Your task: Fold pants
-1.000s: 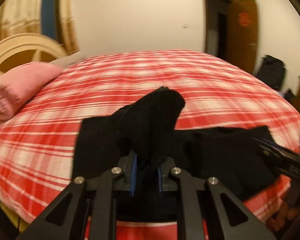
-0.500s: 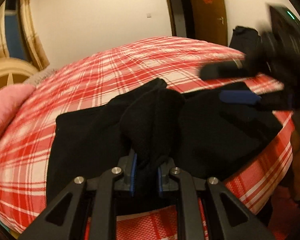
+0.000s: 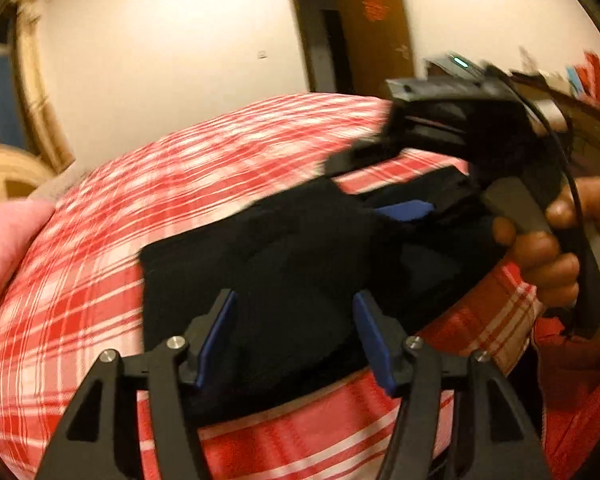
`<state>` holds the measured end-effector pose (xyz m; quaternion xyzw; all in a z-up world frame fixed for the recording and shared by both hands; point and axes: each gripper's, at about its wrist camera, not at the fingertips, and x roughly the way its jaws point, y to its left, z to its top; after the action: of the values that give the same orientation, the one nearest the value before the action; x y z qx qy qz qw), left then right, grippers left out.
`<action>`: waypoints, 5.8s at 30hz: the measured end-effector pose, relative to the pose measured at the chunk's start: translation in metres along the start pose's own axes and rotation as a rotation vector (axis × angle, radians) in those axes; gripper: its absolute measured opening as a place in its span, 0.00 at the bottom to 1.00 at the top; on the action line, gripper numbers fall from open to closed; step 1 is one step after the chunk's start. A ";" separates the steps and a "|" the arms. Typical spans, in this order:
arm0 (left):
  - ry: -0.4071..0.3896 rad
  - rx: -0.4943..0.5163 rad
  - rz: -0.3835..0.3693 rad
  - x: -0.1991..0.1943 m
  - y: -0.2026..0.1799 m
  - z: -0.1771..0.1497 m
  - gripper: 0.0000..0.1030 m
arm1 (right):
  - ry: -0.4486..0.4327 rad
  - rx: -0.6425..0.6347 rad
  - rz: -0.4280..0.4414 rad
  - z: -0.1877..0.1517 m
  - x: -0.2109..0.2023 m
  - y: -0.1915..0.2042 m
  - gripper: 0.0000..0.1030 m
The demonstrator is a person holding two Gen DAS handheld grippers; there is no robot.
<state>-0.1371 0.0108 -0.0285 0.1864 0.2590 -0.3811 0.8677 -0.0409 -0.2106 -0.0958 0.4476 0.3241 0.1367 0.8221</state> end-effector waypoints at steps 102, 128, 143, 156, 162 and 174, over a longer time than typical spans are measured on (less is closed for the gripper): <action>0.299 -0.339 0.109 0.076 0.023 0.037 0.91 | -0.232 -0.308 -0.714 -0.022 -0.113 -0.025 0.65; 0.270 -0.386 0.003 0.081 0.007 0.047 0.15 | -0.210 -0.463 -0.759 -0.044 -0.091 0.002 0.32; 0.135 -0.415 0.215 0.038 0.073 0.062 0.14 | -0.237 -0.755 -0.588 -0.020 -0.036 0.107 0.32; 0.122 -0.560 0.585 0.010 0.206 0.023 0.14 | -0.103 -0.930 -0.359 0.015 0.143 0.179 0.32; 0.153 -0.604 0.672 0.019 0.250 0.000 0.14 | -0.025 -0.941 -0.377 0.014 0.221 0.179 0.32; 0.271 -0.652 0.753 0.044 0.275 -0.038 0.62 | 0.070 -0.992 -0.504 0.016 0.266 0.152 0.42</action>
<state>0.0851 0.1822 -0.0495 0.0340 0.3893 0.0858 0.9165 0.1798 0.0019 -0.0738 -0.0889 0.3450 0.0869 0.9303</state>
